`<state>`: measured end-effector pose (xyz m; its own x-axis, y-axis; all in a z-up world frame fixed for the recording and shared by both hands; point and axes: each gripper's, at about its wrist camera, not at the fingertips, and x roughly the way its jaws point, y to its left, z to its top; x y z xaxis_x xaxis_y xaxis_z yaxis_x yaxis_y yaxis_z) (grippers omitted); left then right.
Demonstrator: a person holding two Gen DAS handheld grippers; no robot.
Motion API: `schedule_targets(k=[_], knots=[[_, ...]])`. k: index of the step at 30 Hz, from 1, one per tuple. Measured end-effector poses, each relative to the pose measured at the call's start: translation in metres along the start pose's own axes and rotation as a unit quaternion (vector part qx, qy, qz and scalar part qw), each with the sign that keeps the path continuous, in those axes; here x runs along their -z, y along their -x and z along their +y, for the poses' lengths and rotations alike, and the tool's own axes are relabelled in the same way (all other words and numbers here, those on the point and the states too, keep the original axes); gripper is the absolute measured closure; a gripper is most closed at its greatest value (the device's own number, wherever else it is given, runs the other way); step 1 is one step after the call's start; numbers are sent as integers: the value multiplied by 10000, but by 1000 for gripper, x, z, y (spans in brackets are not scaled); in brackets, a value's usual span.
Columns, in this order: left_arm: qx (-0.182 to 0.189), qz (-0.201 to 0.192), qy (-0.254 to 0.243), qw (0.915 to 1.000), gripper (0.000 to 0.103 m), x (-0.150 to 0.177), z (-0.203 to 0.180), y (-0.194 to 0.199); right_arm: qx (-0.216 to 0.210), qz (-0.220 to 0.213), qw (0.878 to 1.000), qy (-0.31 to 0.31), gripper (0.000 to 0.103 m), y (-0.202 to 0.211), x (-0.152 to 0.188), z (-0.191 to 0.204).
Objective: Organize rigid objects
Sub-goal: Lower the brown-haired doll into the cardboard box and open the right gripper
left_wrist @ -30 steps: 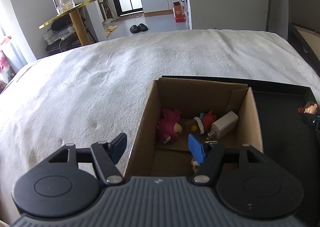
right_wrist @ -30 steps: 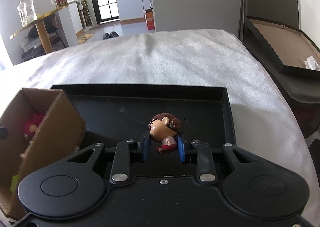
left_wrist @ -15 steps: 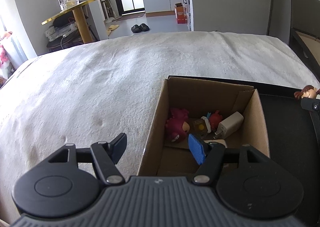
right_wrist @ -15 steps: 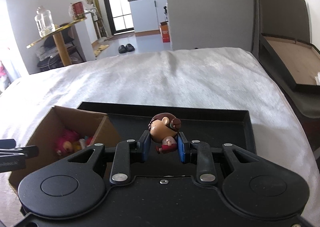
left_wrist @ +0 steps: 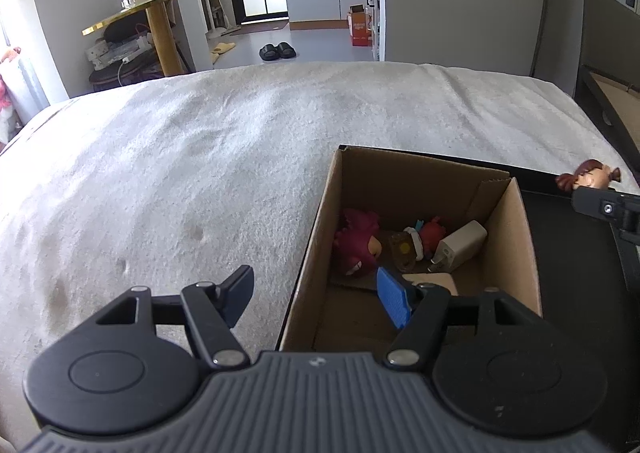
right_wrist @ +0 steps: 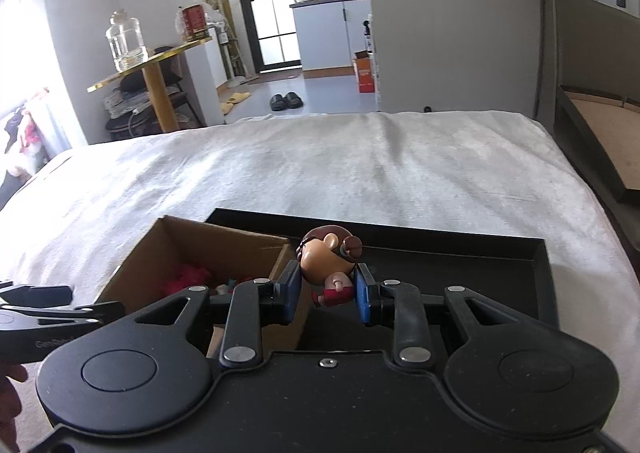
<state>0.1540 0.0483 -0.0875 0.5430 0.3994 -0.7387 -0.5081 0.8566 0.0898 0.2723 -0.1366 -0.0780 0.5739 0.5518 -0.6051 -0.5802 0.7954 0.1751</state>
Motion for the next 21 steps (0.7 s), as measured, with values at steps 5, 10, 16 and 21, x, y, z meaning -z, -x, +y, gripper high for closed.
schedule_targets(k=[5,10,16,21], knots=[[122,12,42,9999,36,4,2,0,-203,-4,9998,89,75,-1,1,13],[214,-24,75,9997,37,7,5,0,-412,12,9989,239,75,-2,2,30],[341,-16,173,9993,41,9,12,-3,-555,120,9977,379,75,-7,6,47],[419,8,183,9990,54,10,12,-5,-571,232,9972,425,72,-13,9,55]])
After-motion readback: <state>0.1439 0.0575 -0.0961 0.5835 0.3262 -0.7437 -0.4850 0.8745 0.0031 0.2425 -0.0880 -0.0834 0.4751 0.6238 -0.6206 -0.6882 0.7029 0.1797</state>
